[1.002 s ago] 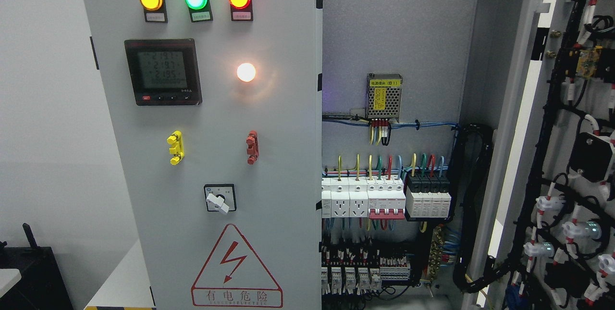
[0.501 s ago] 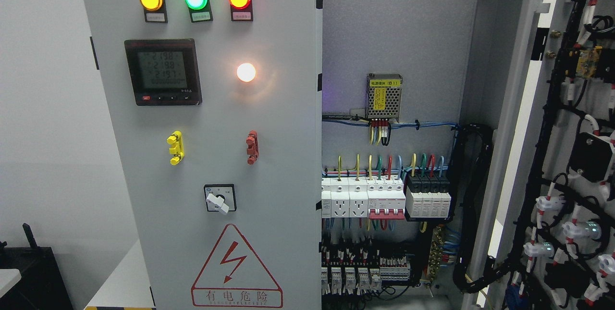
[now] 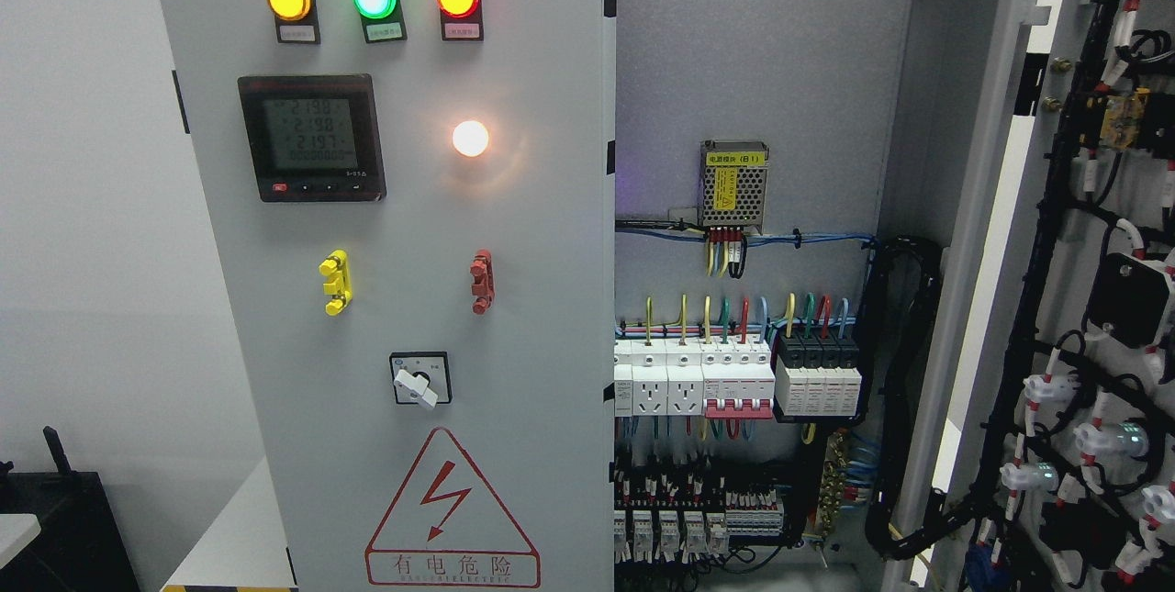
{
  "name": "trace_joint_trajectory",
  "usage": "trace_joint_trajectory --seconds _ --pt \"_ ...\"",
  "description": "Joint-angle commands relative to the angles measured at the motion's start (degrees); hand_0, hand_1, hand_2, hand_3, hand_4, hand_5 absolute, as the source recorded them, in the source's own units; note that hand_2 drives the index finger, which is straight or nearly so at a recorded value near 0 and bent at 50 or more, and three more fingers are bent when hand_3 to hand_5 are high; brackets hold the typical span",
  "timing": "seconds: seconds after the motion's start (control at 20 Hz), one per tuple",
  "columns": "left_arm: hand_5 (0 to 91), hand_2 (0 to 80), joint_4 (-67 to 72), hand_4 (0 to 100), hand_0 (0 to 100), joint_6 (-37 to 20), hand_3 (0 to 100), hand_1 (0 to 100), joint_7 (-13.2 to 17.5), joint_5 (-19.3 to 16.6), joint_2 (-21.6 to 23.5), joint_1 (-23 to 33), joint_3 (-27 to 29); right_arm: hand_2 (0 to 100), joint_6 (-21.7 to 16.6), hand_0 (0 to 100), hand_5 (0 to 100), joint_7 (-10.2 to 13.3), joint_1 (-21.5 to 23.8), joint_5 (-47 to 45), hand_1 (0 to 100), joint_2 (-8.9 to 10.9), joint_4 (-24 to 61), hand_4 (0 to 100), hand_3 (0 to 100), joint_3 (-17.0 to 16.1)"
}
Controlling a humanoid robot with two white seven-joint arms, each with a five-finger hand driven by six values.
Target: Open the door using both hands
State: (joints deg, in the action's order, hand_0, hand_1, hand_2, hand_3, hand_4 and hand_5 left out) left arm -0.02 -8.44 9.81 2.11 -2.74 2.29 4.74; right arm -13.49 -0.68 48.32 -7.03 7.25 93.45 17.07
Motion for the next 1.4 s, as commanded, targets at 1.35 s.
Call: trace_joint_trajectory --seconds 1.35 --pt "0.0 0.0 -0.25 3 0 0.01 0 0 -0.05 0.0 0.01 -0.01 0.45 0 -8.65 0 0 -2.22 -21.24 0.09 0 -0.47 18.7 0 0 2.27"
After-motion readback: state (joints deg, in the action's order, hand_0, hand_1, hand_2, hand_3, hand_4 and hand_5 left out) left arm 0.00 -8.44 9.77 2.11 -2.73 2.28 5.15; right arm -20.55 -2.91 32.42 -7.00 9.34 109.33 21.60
